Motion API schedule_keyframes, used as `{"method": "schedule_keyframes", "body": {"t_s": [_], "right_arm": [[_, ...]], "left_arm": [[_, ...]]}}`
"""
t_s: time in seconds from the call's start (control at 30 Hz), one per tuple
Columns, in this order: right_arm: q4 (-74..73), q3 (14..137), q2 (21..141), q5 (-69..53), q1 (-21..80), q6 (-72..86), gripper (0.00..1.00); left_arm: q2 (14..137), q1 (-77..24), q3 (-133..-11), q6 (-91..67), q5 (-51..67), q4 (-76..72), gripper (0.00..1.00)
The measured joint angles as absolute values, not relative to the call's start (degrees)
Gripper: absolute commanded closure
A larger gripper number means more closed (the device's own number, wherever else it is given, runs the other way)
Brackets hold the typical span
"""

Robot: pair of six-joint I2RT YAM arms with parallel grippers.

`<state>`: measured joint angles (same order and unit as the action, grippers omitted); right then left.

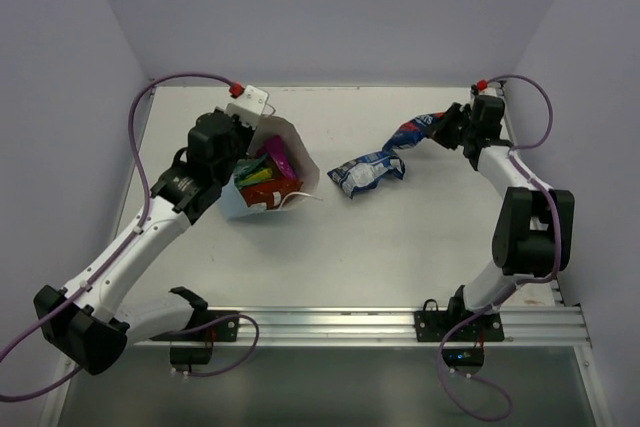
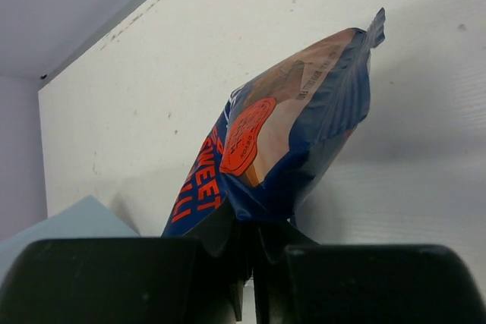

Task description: Take the snacks out of the paper bag

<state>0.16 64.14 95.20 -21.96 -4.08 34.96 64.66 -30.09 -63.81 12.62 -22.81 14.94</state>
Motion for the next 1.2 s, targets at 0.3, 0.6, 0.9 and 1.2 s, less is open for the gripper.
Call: {"method": "schedule_keyframes", "body": {"t_s": [0.3,0.6,0.9,1.2], "right_arm": [[-11.57,62.83,91.98,-14.17,-4.71,33.87,0.17],[-25.5,64.9,66.13,-4.38,5.08,30.33,0.15],[-21.61,77.3,63.13,-5.45,38.3,25.45,0.22],[-15.4,70.76,79.7,0.19,54.46,22.39,0.25]], "left_arm": [[56.66,-29.98,-54.89,11.97,-14.94,13.76,1.0],[55.24,-30.52,-54.28,9.39,-9.8,15.66,1.0],[55.57,-31.79,-57.43,7.44,-9.13,19.18,1.0],[55.24,-32.71,-57.82,5.98,-9.1,20.53,1.0]]}}
